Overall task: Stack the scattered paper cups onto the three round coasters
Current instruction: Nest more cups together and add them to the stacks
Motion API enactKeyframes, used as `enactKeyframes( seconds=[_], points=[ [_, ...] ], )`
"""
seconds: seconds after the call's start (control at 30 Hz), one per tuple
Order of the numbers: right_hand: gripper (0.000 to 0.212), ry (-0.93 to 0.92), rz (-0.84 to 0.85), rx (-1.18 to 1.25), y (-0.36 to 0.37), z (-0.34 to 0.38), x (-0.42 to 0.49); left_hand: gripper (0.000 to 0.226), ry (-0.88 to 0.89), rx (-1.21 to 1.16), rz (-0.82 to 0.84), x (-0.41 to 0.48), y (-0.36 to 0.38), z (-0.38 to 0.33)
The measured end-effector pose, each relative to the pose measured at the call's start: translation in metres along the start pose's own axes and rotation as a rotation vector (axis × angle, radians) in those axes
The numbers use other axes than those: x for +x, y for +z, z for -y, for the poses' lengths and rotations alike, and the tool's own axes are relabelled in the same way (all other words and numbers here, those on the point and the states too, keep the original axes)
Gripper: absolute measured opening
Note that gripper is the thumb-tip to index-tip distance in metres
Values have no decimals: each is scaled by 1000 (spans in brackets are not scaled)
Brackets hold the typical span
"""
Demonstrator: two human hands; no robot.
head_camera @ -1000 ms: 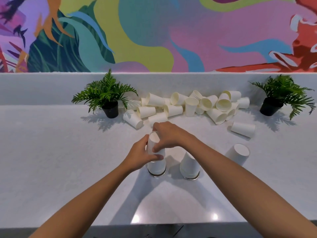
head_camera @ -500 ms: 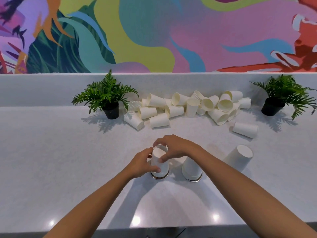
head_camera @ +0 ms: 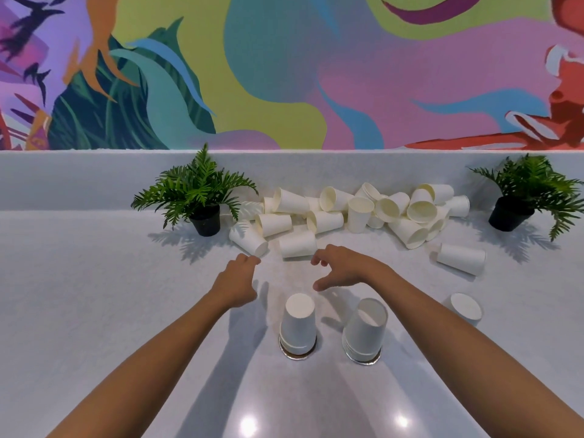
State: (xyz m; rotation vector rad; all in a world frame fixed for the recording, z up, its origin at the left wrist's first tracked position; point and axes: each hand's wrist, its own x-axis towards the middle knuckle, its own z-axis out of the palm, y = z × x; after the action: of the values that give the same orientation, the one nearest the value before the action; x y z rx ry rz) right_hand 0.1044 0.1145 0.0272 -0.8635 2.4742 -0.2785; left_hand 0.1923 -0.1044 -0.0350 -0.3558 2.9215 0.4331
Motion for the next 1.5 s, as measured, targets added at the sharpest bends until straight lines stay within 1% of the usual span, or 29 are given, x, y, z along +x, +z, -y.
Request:
enactKeyframes(
  seconds=[0.13,0.23,0.33,0.47,0.57,0.67,0.83,0.93,1.07,1.1,1.23,1.3,1.37,1.5],
  points=[
    [59,30,-64,-81,3,-7,23,65,32,287,-118,16,-2,2],
    [60,33,-170,-230,7,-8,42,65,31,382,-165,33,-4,2],
    [60,22,-264,-370,14,-8,66,66,43,473,-182,52,-4,4],
    [66,-12,-344,-481,20,-6,97,75,59,585,-152,77,-1,6],
    [77,-23,-332,-556,22,-9,117,76,34,607,-159,88,0,7],
    [79,-15,-275,-609,22,-12,133,75,29,613,-151,97,2,12],
    [71,23,-212,-560,27,-19,148,71,2,558,-123,111,1,14],
    [74,42,-157,-528,32,-22,151,67,-6,591,-122,114,3,14],
    [85,43,-115,-516,28,-23,151,61,6,604,-122,115,3,15],
    [85,45,-103,-506,27,-23,151,59,11,610,-124,115,2,15],
    [67,52,-117,-421,26,-30,148,48,44,673,-143,118,-5,17],
    [67,48,-127,-393,25,-32,146,44,107,675,-144,123,-8,20],
    [70,56,-128,-371,23,-35,143,44,160,678,-98,127,-9,20],
    [70,79,-154,-370,14,-38,139,51,190,681,-43,124,-11,13]
  ],
)
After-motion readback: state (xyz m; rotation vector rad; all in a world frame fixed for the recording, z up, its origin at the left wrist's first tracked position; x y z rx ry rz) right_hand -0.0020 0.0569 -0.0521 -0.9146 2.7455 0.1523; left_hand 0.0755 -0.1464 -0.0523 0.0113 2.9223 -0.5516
